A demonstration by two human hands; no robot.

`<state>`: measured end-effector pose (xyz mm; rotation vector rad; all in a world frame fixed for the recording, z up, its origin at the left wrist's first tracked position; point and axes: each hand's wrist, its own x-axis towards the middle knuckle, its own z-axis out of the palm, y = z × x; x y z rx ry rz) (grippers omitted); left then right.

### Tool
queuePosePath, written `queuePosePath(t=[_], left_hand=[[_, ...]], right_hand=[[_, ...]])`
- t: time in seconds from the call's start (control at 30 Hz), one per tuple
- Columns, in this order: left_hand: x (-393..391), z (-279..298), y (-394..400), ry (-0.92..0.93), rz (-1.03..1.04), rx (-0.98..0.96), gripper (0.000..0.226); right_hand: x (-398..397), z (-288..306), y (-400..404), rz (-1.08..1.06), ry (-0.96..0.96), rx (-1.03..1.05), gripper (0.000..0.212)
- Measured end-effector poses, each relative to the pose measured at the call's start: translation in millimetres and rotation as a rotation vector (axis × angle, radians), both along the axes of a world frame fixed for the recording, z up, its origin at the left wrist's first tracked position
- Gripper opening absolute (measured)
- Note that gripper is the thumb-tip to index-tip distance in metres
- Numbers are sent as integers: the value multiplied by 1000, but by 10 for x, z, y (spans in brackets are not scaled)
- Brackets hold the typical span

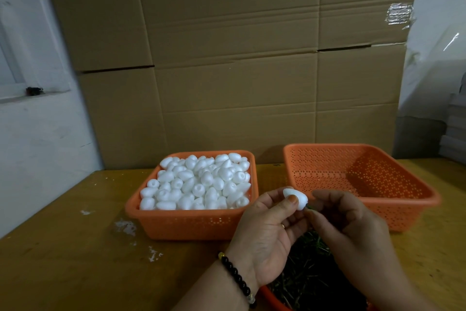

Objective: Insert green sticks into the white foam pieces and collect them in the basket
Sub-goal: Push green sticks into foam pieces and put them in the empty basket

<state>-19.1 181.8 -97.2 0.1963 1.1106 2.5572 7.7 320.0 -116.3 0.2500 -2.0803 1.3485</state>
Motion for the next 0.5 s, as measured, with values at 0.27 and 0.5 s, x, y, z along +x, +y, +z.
queuePosePath(t=[0.27,0.5], left_hand=[[-25,-4,-27,-8,-42,30,25],[-32,-8,-22,62,-29,26,32]], right_hand=[[-8,13,-9,37,-76,-62,54],[-5,8,-13,76,-93,-71,54]])
